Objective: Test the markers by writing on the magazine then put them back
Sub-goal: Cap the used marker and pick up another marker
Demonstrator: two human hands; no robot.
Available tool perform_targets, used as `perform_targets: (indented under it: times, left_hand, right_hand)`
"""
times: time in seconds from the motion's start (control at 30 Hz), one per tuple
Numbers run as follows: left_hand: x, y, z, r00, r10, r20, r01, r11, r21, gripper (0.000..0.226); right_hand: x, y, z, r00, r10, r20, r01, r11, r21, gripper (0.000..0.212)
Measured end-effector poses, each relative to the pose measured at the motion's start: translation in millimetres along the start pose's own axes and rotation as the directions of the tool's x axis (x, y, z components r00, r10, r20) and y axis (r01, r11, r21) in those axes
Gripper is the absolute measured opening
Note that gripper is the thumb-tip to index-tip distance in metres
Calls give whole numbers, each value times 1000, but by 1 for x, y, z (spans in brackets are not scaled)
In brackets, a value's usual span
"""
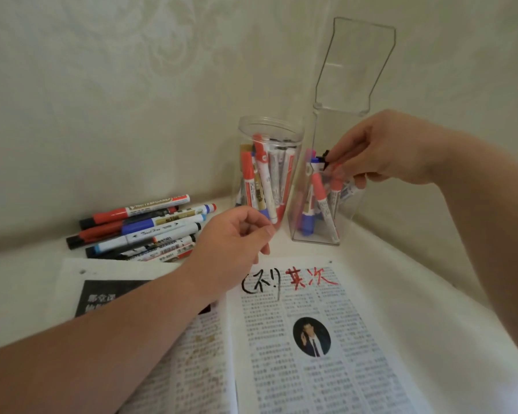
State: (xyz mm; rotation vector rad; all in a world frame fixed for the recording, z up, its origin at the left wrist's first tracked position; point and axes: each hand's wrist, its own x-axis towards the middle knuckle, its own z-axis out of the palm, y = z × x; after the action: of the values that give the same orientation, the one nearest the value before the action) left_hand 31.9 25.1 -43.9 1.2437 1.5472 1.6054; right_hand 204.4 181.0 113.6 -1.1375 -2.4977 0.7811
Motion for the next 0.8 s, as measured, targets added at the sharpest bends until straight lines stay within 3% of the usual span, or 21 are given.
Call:
perform_targets:
  times: [0.07,0.1,0.2,0.23,0.27,0.3,0.37,0.43,0.53,0.63,0.7,0.8]
  left_hand:
    - [0,-1,0,1000,-1,-2,1,1000,-11,7]
    - [0,-1,0,1000,0,-5,0,1000,-20,8]
    - [0,-2,1,1000,19,-17,-20,998,-60,7]
    - [0,-1,1,999,33,-24,-34,997,-72,7]
    - [-1,0,1,998,47,-28,-49,995,-81,9]
    - [-2,1,1,998,65,-28,-67,994,-81,11]
    - [-4,3,1,996,88,-10,-88,994,-61,15]
    - [-5,1,0,995,99,5,-99,994,-39,18]
    - [-3,-2,1,993,117,20,-116,992,-45,23]
    - [-1,-1,2,993,115,34,-113,992,-58,17]
    - [0,1,-2,992,119,47,-115,990,-87,24]
    - [6,1,-9,996,-32,84,58,944,-326,52]
  right_hand:
    - [-2,5,-2,994,-20,-104,30,995,99,19]
    - [-3,7,-4,975,-43,-220,68,991,111,18]
    - [-11,1,-11,765,-192,-615,360,919,161,19]
    - [-15,-5,-9,715,-220,-663,475,849,232,18]
    - [-20,-11,-3,711,-228,-665,545,777,317,16]
    - [-24,-15,7,734,-217,-644,562,727,395,15]
    - [-25,-11,34,760,-160,-630,525,722,450,15]
    - [-28,-3,60,670,-165,-724,549,767,333,12]
    - [-44,2,82,429,-342,-836,695,716,63,10]
    - [-63,-2,97,301,-598,-743,791,592,-156,11]
    - [-70,-3,115,341,-772,-537,811,530,-248,7]
    - [-65,6,140,448,-865,-226,835,495,-239,5]
